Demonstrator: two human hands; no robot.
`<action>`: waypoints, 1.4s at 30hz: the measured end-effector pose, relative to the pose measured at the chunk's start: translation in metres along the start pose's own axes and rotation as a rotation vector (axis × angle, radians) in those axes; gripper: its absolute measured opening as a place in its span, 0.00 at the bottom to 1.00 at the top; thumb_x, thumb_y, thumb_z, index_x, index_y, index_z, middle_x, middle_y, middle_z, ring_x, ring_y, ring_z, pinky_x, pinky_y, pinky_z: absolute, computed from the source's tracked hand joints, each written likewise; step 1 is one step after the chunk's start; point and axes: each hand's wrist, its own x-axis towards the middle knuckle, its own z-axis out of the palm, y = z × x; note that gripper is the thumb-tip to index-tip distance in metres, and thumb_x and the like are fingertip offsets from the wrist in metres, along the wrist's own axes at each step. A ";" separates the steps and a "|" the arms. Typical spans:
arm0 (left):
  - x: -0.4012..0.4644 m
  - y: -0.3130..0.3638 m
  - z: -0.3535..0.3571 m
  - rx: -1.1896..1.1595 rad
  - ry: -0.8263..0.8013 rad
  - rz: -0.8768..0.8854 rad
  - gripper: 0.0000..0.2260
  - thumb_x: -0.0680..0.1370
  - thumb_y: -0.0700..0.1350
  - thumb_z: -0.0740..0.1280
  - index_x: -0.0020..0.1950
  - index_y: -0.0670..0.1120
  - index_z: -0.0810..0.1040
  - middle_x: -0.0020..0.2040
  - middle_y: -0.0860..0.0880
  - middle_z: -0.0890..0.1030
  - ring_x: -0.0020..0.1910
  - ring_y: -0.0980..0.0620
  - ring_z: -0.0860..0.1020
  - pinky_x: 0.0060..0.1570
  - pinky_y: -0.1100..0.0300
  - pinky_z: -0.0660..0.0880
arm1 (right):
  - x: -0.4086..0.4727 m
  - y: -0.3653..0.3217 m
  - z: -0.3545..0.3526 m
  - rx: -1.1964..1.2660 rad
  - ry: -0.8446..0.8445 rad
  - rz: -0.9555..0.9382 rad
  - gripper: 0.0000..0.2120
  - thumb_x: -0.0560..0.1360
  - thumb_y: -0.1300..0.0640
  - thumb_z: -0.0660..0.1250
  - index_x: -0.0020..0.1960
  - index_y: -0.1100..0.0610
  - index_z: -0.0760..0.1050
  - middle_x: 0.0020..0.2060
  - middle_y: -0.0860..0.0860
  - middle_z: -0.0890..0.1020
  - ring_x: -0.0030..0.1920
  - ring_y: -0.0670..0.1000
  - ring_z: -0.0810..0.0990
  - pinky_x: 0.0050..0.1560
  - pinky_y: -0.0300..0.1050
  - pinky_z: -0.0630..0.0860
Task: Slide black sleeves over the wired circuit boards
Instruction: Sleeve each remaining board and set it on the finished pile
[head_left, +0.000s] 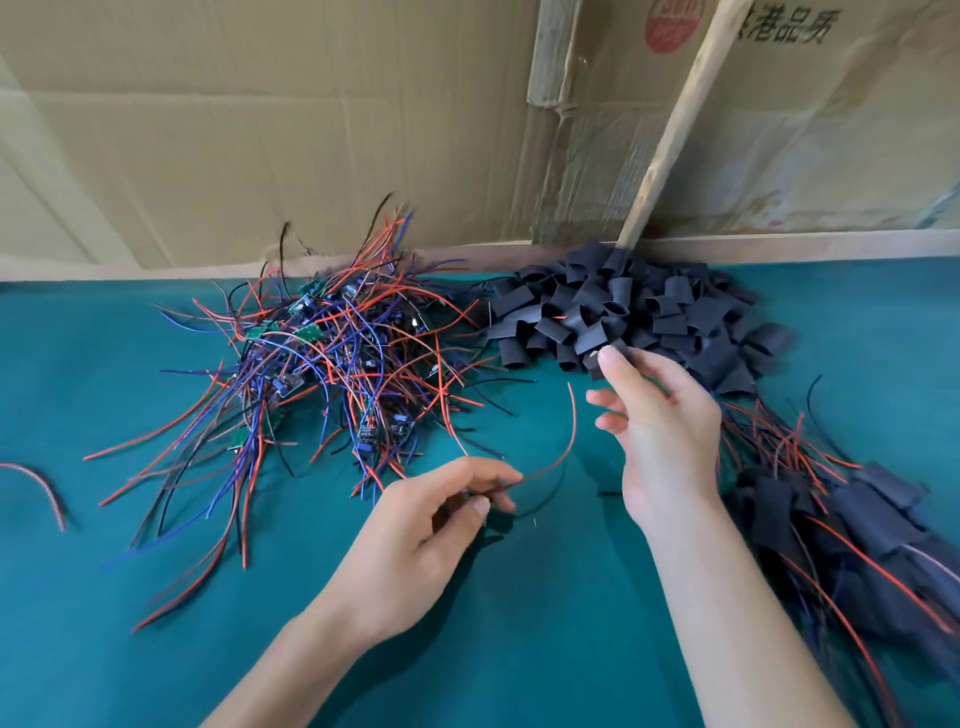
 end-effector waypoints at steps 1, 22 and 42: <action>0.000 0.000 0.000 0.009 -0.006 -0.003 0.14 0.81 0.41 0.62 0.61 0.56 0.80 0.50 0.56 0.85 0.42 0.54 0.78 0.45 0.66 0.73 | 0.002 -0.001 0.000 -0.022 -0.004 -0.018 0.05 0.75 0.58 0.77 0.50 0.56 0.83 0.38 0.47 0.87 0.36 0.47 0.84 0.32 0.36 0.75; 0.001 0.002 -0.004 0.028 0.099 0.016 0.15 0.81 0.40 0.61 0.59 0.55 0.82 0.52 0.56 0.85 0.46 0.55 0.80 0.47 0.67 0.73 | 0.003 0.004 -0.004 -0.082 -0.073 0.099 0.05 0.74 0.60 0.77 0.46 0.60 0.82 0.37 0.52 0.87 0.34 0.53 0.84 0.34 0.41 0.79; 0.002 0.003 -0.006 0.039 0.182 0.024 0.14 0.81 0.40 0.62 0.58 0.55 0.82 0.51 0.56 0.85 0.49 0.53 0.81 0.47 0.67 0.74 | -0.008 0.003 0.000 0.000 -0.233 0.236 0.05 0.75 0.58 0.76 0.48 0.58 0.82 0.45 0.59 0.87 0.37 0.58 0.85 0.38 0.45 0.83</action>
